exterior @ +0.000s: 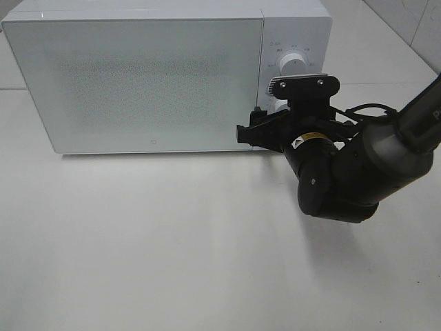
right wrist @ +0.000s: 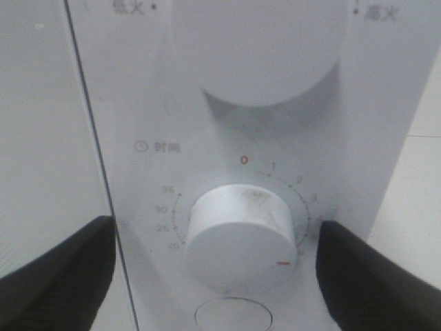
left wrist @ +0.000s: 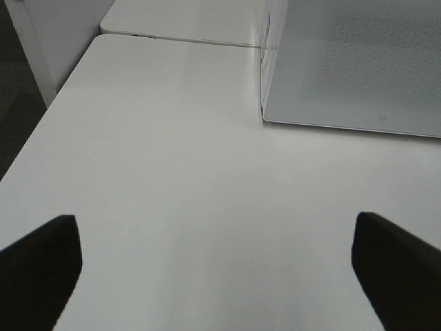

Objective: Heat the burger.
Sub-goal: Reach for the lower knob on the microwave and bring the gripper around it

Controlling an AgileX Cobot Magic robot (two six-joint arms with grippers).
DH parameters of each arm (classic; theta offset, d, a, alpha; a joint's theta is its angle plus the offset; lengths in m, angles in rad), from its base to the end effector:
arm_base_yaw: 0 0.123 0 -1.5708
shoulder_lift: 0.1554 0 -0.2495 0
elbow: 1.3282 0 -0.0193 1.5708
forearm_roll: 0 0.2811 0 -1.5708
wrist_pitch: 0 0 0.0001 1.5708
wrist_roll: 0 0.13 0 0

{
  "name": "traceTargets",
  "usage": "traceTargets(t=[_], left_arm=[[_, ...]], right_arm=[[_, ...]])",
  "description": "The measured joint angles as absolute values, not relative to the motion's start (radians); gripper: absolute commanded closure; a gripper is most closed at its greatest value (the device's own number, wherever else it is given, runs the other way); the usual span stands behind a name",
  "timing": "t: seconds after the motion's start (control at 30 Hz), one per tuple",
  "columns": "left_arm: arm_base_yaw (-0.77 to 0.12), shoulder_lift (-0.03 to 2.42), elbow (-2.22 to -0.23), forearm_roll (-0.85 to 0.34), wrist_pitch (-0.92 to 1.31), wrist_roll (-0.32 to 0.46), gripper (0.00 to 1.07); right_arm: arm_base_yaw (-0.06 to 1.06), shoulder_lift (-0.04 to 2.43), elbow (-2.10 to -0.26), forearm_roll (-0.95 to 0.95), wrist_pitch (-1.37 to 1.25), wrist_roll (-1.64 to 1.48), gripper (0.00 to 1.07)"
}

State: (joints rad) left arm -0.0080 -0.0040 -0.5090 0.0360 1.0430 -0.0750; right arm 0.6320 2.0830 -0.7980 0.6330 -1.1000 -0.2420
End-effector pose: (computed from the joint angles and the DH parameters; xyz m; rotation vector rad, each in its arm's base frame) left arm 0.0918 0.0033 0.2796 -0.0690 2.0119 -0.0100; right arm 0.3498 0.1712 0.0432 -0.0782 1.7304 0.0344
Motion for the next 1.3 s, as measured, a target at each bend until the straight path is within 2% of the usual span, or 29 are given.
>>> traceTargets(t=[0.3, 0.57, 0.63, 0.73, 0.77, 0.8, 0.83, 0.9, 1.3], left_arm=[[-0.008, -0.004, -0.509, 0.036, 1.043, -0.075, 0.07], [-0.008, -0.004, -0.509, 0.036, 1.043, -0.075, 0.07], [-0.008, -0.004, -0.509, 0.036, 1.043, -0.075, 0.07], [-0.008, -0.004, -0.509, 0.036, 1.043, -0.075, 0.07], [-0.008, -0.004, -0.509, 0.036, 1.043, -0.075, 0.07], [-0.008, -0.004, -0.509, 0.036, 1.043, -0.075, 0.07], [-0.008, -0.004, -0.509, 0.036, 1.043, -0.075, 0.07], [-0.008, -0.004, -0.509, 0.036, 1.043, -0.075, 0.07], [-0.007, -0.004, -0.509, 0.036, 1.043, -0.075, 0.07]], right_arm=[[0.632, 2.083, -0.799, 0.633, -1.102, -0.242, 0.33], [0.632, 2.083, -0.799, 0.637, -1.131, -0.243, 0.43], [0.632, 2.083, -0.799, 0.643, -1.137, -0.243, 0.55], [0.632, 2.083, -0.799, 0.644, -1.137, -0.244, 0.59], [0.632, 2.083, -0.799, 0.644, -1.141, -0.244, 0.73], [0.632, 2.083, -0.799, 0.648, -1.143, -0.244, 0.81], [0.632, 2.083, -0.799, 0.648, -1.143, -0.244, 0.81], [0.632, 2.083, -0.798, 0.652, -1.145, -0.244, 1.07], [0.632, 2.083, -0.798, 0.652, -1.145, -0.242, 1.07]])
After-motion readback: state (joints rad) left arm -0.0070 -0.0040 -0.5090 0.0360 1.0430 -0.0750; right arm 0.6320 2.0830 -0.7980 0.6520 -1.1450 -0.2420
